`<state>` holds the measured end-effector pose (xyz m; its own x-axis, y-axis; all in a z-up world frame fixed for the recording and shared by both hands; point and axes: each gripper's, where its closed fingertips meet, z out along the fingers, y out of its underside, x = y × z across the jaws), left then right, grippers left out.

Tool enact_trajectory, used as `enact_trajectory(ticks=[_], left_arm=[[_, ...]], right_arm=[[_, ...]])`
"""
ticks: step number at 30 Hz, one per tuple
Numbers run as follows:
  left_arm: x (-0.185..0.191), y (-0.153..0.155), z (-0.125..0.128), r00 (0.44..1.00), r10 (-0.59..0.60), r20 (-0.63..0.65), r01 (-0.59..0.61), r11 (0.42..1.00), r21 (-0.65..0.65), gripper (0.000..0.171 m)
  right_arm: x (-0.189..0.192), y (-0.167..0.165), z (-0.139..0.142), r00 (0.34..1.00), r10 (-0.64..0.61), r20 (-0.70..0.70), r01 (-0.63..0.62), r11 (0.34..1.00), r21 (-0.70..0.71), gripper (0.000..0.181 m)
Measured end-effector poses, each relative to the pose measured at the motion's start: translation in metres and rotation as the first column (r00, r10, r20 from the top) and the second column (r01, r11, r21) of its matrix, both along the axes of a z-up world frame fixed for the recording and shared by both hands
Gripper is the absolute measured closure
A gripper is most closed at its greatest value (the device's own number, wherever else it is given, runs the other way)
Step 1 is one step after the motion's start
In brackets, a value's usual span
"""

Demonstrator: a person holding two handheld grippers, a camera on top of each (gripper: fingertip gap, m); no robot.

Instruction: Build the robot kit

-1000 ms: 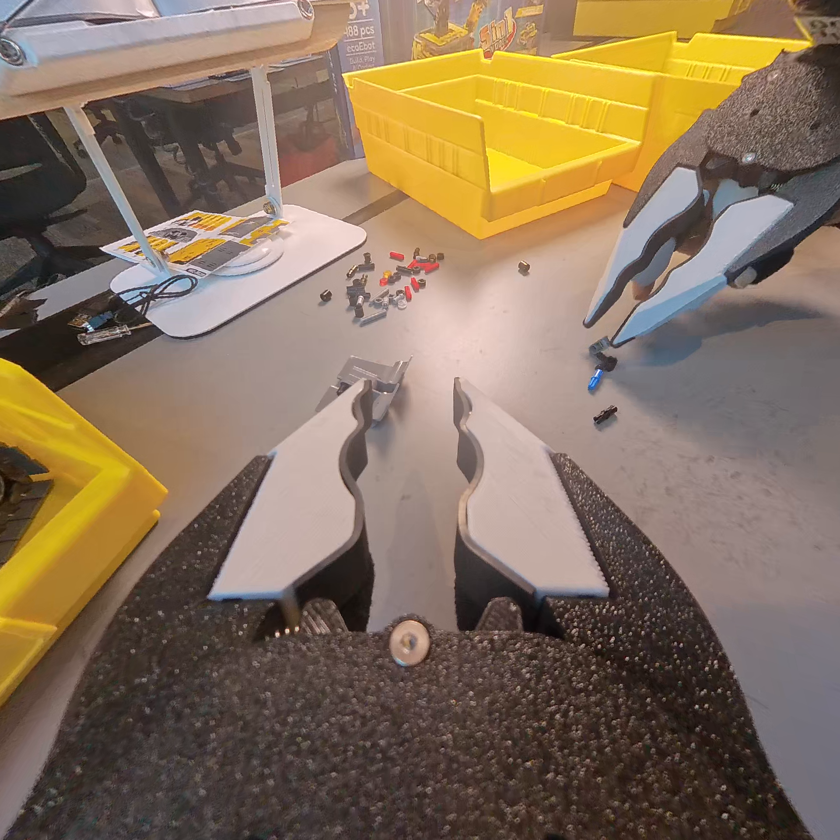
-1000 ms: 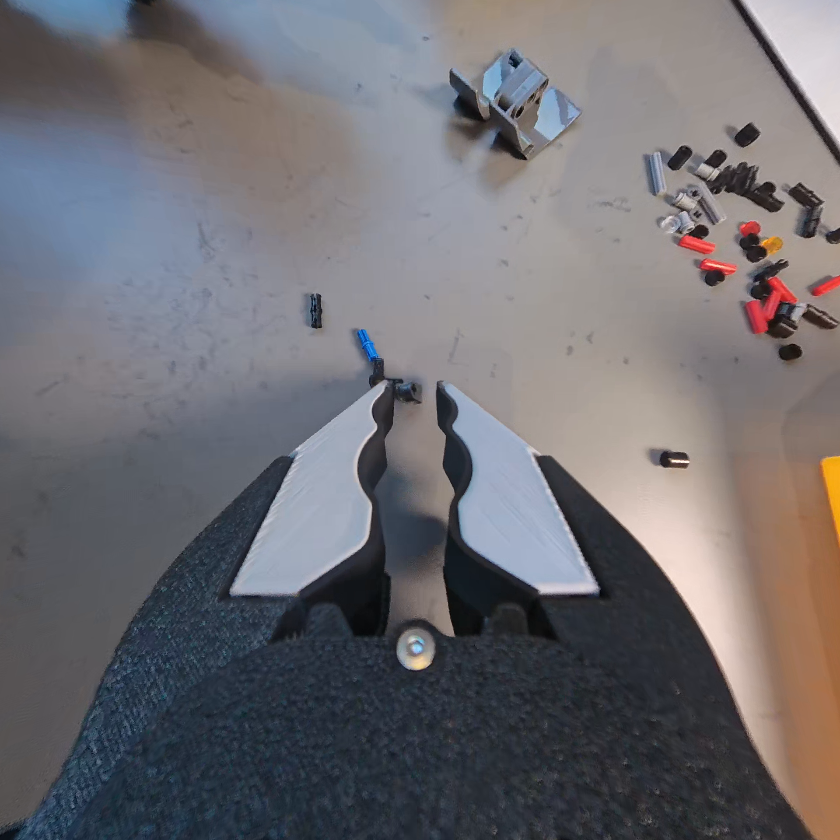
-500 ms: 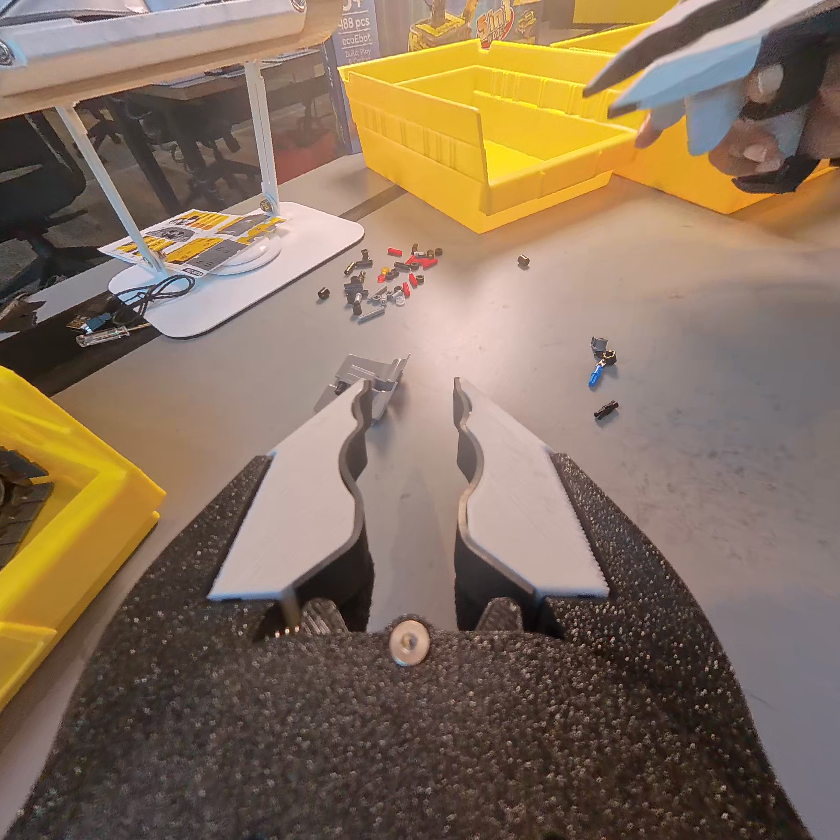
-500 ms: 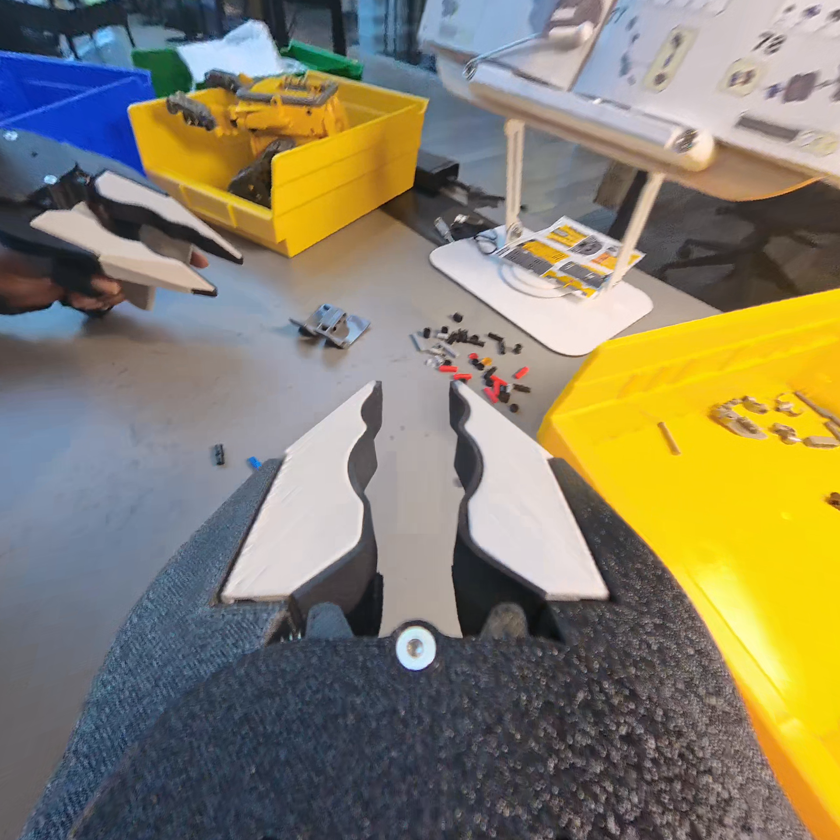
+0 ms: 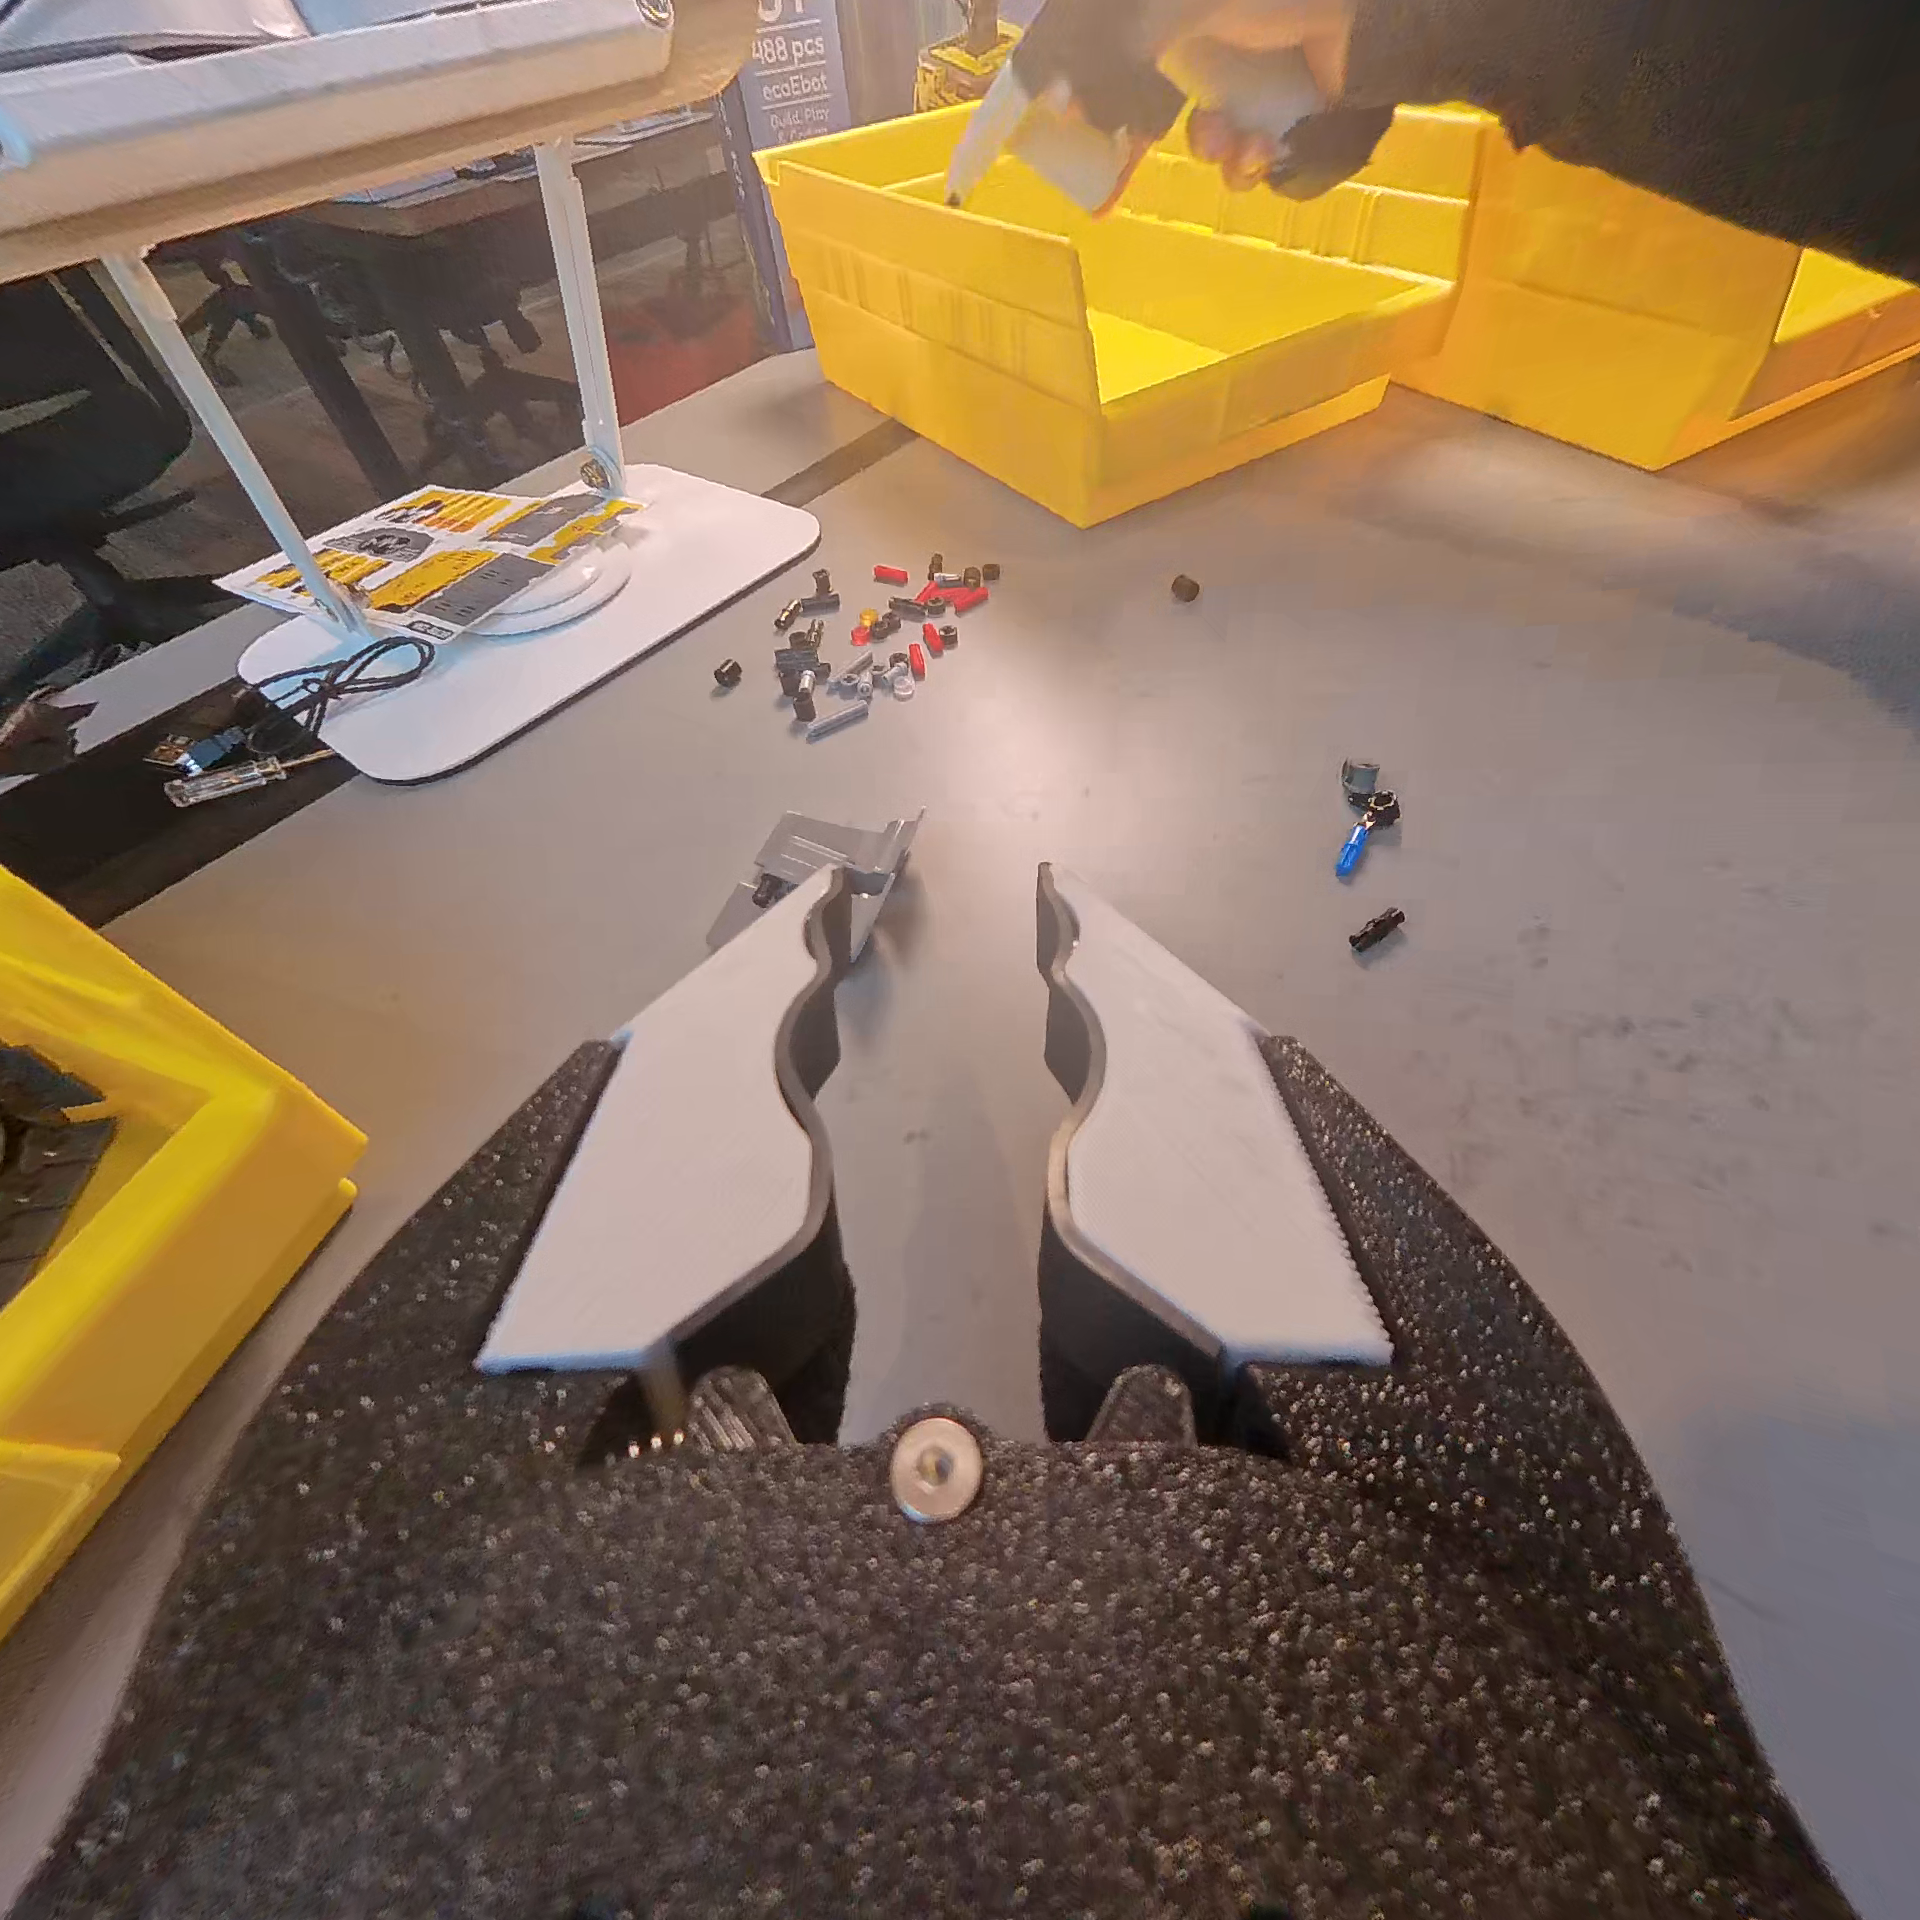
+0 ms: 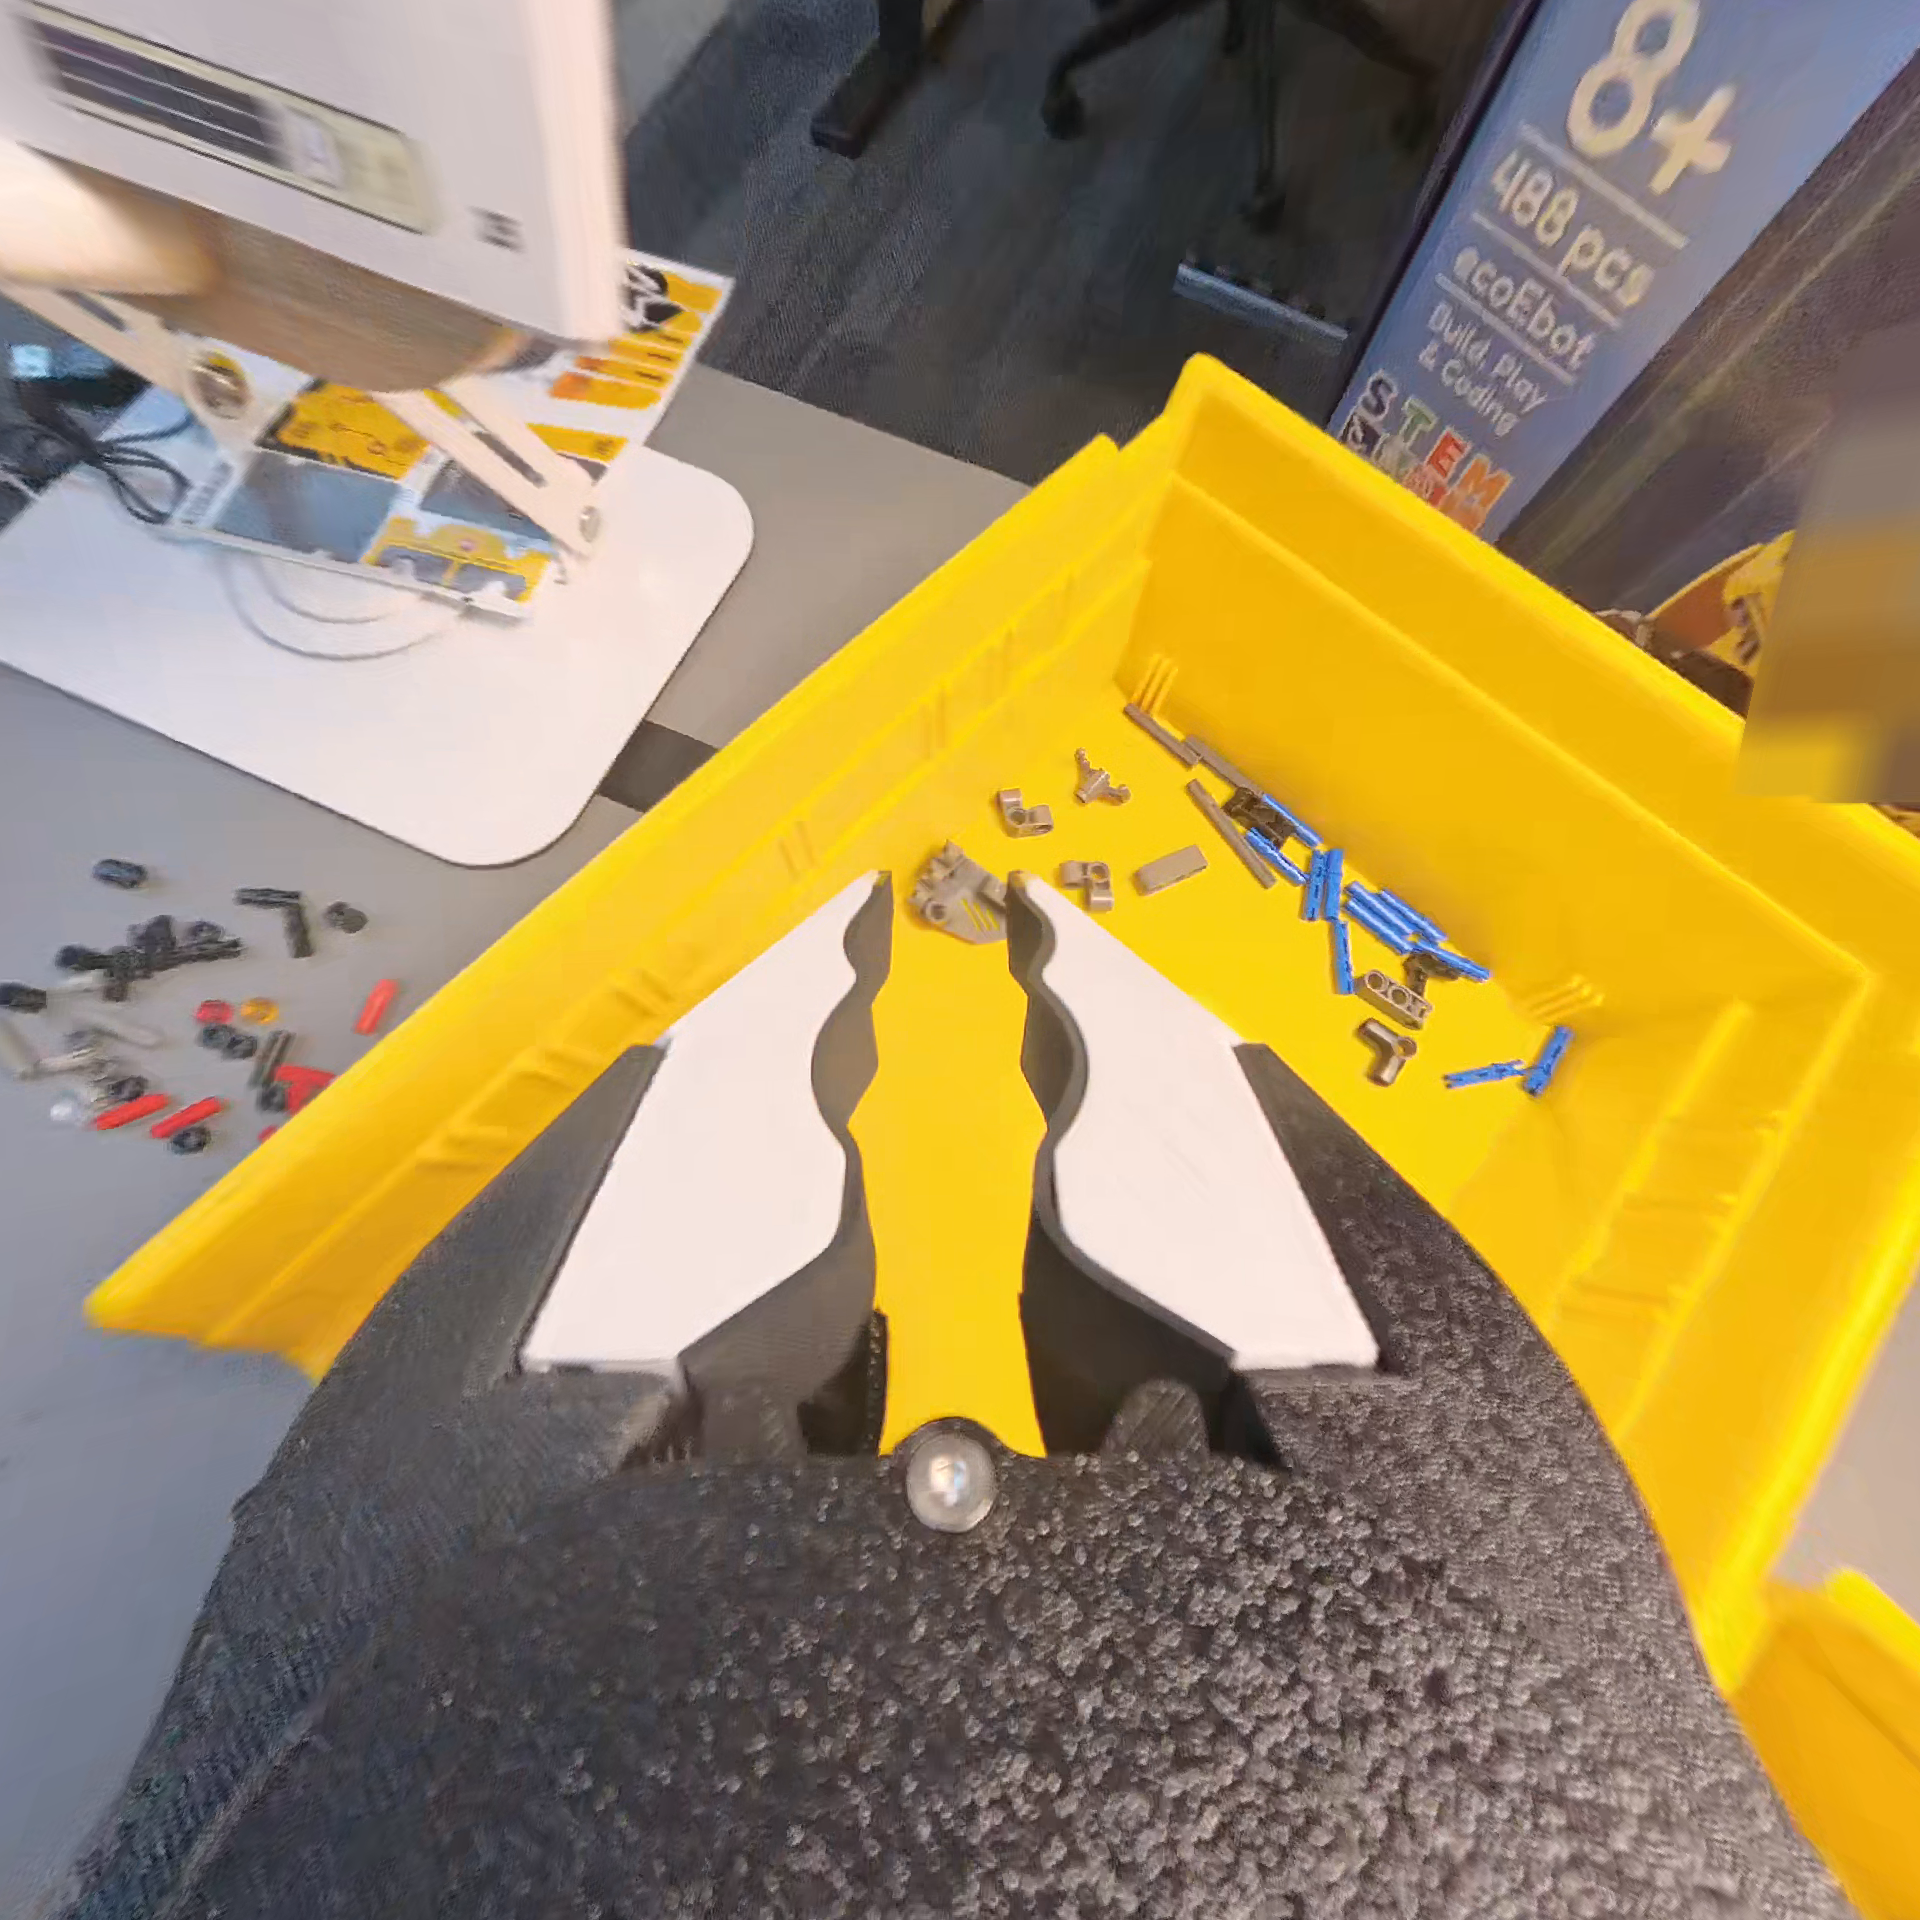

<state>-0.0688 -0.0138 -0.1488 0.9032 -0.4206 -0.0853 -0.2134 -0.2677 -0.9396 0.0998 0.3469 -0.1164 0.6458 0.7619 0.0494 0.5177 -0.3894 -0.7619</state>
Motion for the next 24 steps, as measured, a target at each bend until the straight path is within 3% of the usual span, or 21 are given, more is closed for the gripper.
enact_trajectory(ticks=[5, 10, 20, 22, 24], left_arm=[[-0.001, 0.0, -0.001, 1.0, 0.002, 0.005, -0.002, 1.0, -0.006, 0.137], [-0.004, 0.002, -0.001, 1.0, 0.009, 0.023, -0.009, 1.0, -0.014, 0.137], [-0.005, 0.002, 0.0, 0.999, 0.01, 0.033, -0.009, 1.0, -0.013, 0.137], [-0.005, 0.002, 0.001, 0.999, 0.01, 0.034, -0.01, 1.0, -0.009, 0.137], [-0.005, 0.001, 0.001, 0.999, 0.008, 0.034, -0.008, 1.0, -0.005, 0.137]], right_arm=[[-0.016, 0.037, -0.059, 0.997, 0.022, 0.071, -0.012, 0.99, -0.138, 0.16], [-0.02, 0.058, -0.085, 0.993, 0.009, 0.121, 0.014, 0.982, -0.189, 0.16], [-0.023, 0.06, -0.093, 0.985, 0.046, 0.168, -0.011, 0.98, -0.201, 0.166], [-0.016, 0.06, -0.083, 0.979, 0.054, 0.197, -0.022, 0.987, -0.16, 0.166], [-0.014, 0.053, -0.052, 0.98, 0.072, 0.183, -0.055, 0.994, -0.094, 0.166]])
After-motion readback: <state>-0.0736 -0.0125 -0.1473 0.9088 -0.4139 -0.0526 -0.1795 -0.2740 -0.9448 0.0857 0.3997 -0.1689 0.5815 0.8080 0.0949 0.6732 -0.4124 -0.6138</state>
